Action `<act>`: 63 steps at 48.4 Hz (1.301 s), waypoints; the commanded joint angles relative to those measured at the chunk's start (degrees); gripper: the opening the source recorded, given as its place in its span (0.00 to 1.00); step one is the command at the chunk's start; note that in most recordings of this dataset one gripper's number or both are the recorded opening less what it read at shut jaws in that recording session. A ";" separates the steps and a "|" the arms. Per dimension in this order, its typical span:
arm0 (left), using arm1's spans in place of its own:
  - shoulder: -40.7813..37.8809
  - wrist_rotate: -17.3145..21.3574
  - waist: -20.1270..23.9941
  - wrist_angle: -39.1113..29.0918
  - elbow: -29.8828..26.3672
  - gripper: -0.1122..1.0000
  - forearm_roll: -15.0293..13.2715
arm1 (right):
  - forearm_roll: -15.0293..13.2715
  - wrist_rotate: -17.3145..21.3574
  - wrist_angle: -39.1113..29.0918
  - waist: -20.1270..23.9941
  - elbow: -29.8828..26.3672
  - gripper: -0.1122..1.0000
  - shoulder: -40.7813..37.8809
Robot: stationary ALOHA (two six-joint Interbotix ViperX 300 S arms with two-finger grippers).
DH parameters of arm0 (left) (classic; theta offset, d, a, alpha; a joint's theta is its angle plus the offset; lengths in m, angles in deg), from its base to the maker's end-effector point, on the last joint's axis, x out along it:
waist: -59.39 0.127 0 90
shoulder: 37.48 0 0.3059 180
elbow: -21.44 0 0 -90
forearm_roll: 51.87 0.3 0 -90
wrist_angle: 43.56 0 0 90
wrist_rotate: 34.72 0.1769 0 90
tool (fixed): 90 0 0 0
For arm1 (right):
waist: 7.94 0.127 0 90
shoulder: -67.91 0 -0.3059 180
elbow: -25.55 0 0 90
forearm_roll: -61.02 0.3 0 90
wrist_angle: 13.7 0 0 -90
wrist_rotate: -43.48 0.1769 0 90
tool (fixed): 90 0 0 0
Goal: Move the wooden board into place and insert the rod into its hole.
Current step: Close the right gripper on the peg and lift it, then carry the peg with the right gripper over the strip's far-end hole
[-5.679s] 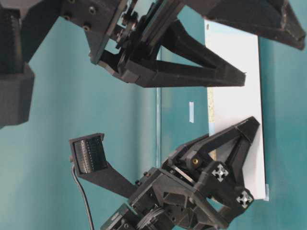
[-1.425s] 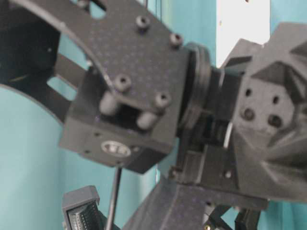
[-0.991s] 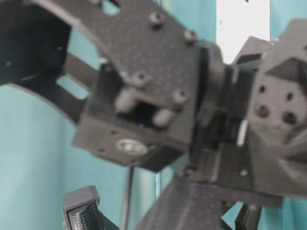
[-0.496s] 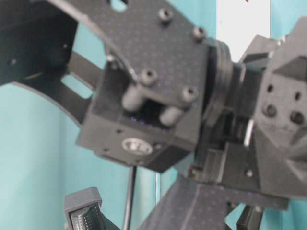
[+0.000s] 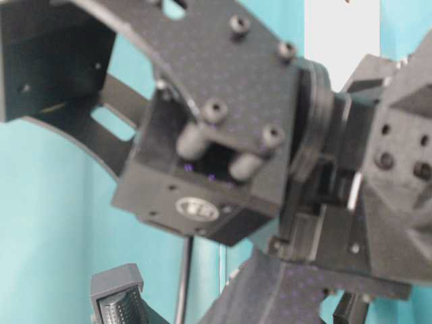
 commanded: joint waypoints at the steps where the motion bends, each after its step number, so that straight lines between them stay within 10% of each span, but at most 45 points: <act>1: 1.58 0.18 -0.18 0.53 -0.44 0.79 0.00 | -0.62 -0.18 -0.53 0.35 -1.32 0.36 1.14; 7: 1.67 0.18 -0.26 0.53 -0.53 0.79 0.00 | -1.67 -0.18 -0.70 0.35 -1.41 0.18 1.41; 19: 1.58 0.18 -0.18 0.53 -0.53 0.79 0.00 | -2.72 -0.62 -0.53 0.35 -1.49 0.18 2.81; 63: 1.58 0.09 -0.70 0.09 -1.14 0.79 -0.09 | -20.74 -0.35 7.91 -2.90 8.79 0.18 26.28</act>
